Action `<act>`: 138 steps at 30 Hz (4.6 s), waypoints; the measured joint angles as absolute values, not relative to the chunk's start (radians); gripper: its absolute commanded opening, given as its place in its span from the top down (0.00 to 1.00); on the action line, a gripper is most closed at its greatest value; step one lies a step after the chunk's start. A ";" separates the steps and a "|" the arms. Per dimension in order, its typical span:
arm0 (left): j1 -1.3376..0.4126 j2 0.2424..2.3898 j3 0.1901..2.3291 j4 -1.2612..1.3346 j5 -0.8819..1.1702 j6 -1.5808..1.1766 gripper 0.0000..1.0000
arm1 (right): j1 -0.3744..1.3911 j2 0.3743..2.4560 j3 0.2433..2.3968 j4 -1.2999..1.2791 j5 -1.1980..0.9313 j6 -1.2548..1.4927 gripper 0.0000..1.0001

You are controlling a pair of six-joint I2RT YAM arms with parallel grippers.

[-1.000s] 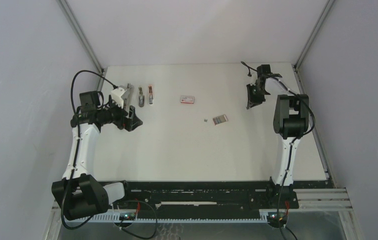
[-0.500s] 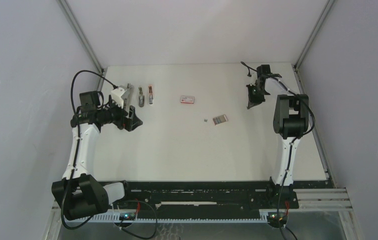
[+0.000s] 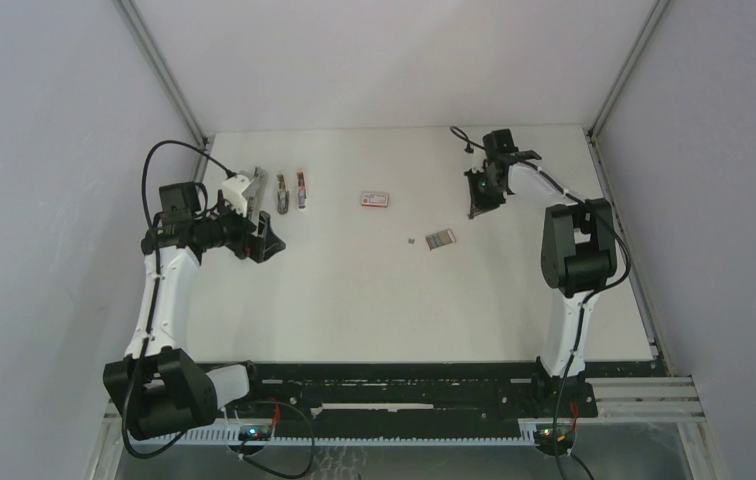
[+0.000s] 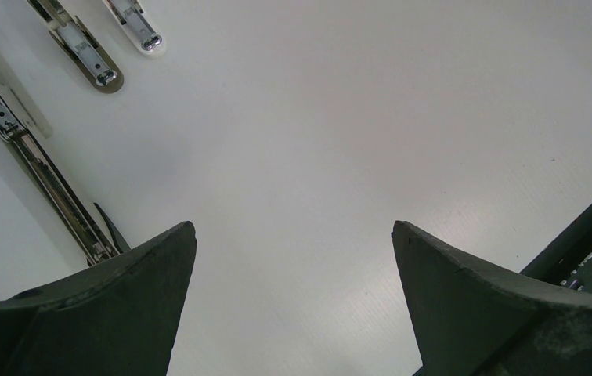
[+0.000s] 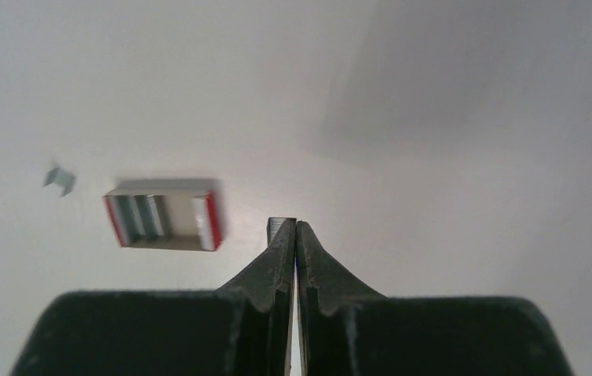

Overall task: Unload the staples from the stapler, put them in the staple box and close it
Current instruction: Pick up the staple from the center of the board, then place the staple in the staple box.

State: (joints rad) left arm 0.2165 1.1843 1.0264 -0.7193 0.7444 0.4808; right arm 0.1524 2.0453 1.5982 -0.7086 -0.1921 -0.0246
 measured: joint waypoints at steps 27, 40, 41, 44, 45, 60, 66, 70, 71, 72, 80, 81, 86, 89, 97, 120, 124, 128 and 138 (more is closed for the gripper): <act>0.216 1.184 1.026 -0.719 0.744 0.481 0.00 | 0.348 2.018 1.514 -0.647 -0.155 0.046 1.00; 0.216 1.184 1.026 -0.719 0.744 0.481 0.00 | 0.350 2.054 1.514 -0.646 -0.140 0.046 1.00; 0.216 1.184 1.026 -0.719 0.744 0.481 0.00 | 0.350 2.056 1.514 -0.646 -0.140 0.046 1.00; 0.216 1.184 1.026 -0.719 0.744 0.481 0.00 | 0.350 2.060 1.514 -0.646 -0.140 0.046 1.00; 0.216 1.184 1.026 -0.719 0.744 0.481 0.00 | 0.350 2.061 1.514 -0.646 -0.140 0.046 1.00; 0.216 1.184 1.026 -0.719 0.744 0.481 0.00 | 0.362 2.080 1.519 -0.647 -0.137 0.049 1.00; 0.216 1.184 1.026 -0.719 0.744 0.481 0.00 | 0.363 2.080 1.531 -0.645 -0.128 0.050 1.00; 0.216 1.184 1.026 -0.719 0.744 0.481 0.00 | 0.366 2.082 1.531 -0.645 -0.118 0.050 1.00; 0.216 1.184 1.026 -0.719 0.744 0.481 0.00 | 0.367 2.084 1.533 -0.646 -0.115 0.050 1.00; 0.216 1.184 1.026 -0.719 0.744 0.481 0.00 | 0.368 2.086 1.533 -0.645 -0.113 0.050 1.00; 0.216 1.184 1.026 -0.719 0.744 0.481 0.00 | 0.369 2.090 1.535 -0.646 -0.112 0.050 0.99; 0.216 1.184 1.026 -0.719 0.744 0.481 0.00 | 0.369 2.090 1.535 -0.646 -0.113 0.050 0.99; 0.216 1.184 1.026 -0.719 0.744 0.481 0.00 | 0.369 2.090 1.540 -0.647 -0.112 0.051 0.97; 0.216 1.184 1.026 -0.719 0.744 0.481 0.00 | 0.370 2.090 1.546 -0.646 -0.110 0.052 0.97; 0.216 1.184 1.026 -0.719 0.744 0.481 0.00 | 0.374 2.092 1.546 -0.646 -0.105 0.052 0.95; 0.216 1.184 1.026 -0.719 0.744 0.481 0.00 | 0.376 2.094 1.555 -0.648 -0.096 0.052 0.89; 0.216 1.184 1.026 -0.719 0.744 0.481 0.00 | 0.376 2.074 1.561 -0.650 -0.104 0.052 0.86; 0.216 1.184 1.026 -0.719 0.744 0.481 0.00 | 0.376 2.035 1.565 -0.655 -0.111 0.053 0.80; 0.216 1.184 1.026 -0.719 0.740 0.481 0.00 | 0.444 2.003 1.585 -0.657 -0.114 0.049 0.65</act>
